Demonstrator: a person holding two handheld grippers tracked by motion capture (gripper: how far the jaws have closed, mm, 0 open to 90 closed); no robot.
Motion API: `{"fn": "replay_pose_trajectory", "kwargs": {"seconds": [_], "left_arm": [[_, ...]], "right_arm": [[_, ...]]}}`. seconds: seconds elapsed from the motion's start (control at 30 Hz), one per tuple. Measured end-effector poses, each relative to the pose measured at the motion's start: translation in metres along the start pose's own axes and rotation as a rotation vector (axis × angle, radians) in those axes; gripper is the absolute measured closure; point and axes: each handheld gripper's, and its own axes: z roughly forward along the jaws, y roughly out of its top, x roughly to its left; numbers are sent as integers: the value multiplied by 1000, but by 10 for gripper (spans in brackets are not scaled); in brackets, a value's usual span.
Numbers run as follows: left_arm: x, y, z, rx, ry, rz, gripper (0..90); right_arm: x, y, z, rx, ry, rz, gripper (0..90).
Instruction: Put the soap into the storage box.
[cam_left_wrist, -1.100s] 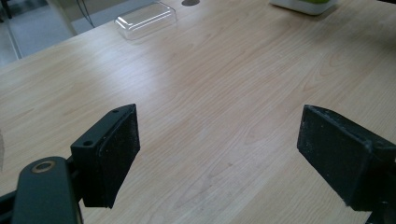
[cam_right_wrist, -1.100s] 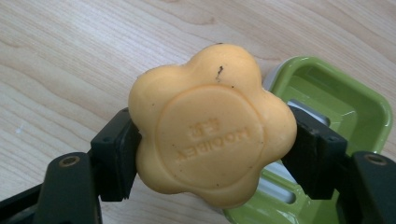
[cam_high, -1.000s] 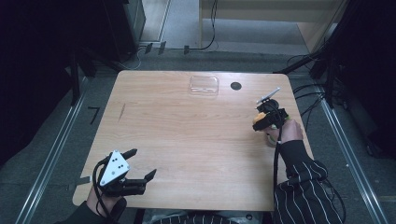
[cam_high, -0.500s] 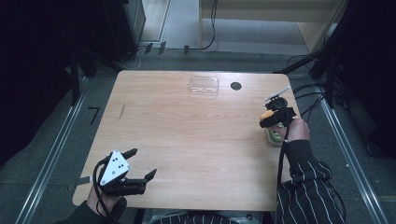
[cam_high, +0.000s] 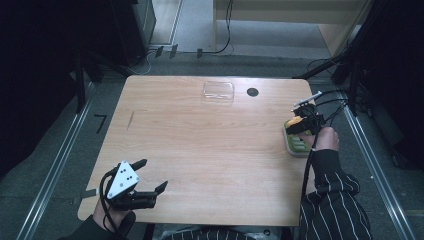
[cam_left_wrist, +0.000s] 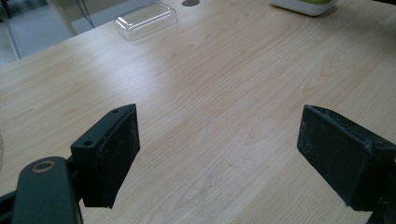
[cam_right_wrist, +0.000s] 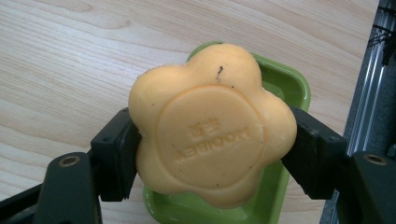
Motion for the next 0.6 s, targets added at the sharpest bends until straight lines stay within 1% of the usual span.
{"fn": "replay_pose_trajectory", "kwargs": {"seconds": [0.07,0.1,0.2,0.6], "left_arm": [[0,0,0,0,1,-1,136],[0,0,0,0,1,0,136],[0,0,0,0,2,0,136],[0,0,0,0,1,0,136]], "right_arm": [[-3,-1,1,4,1,16,283],[-4,-1,2,2,2,13,283],[-7,-2,4,5,2,28,282],[-18,-5,15,35,12,61,282]]}}
